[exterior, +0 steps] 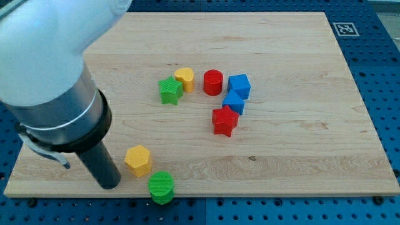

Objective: Push the yellow hexagon a bit right and up

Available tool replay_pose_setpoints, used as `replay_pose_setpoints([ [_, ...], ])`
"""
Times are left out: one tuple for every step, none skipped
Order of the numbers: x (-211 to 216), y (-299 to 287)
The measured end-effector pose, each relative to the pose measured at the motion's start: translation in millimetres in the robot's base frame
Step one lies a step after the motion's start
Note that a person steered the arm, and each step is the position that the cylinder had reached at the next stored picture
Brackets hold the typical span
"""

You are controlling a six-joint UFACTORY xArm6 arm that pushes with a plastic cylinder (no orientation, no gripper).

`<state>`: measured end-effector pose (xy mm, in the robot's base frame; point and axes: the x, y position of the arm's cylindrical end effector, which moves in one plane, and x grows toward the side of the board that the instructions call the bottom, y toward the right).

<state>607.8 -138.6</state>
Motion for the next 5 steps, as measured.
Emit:
replay_pose_setpoints([
  [-16,7],
  [-22,9],
  [-12,10],
  [-3,26],
  [-12,37],
])
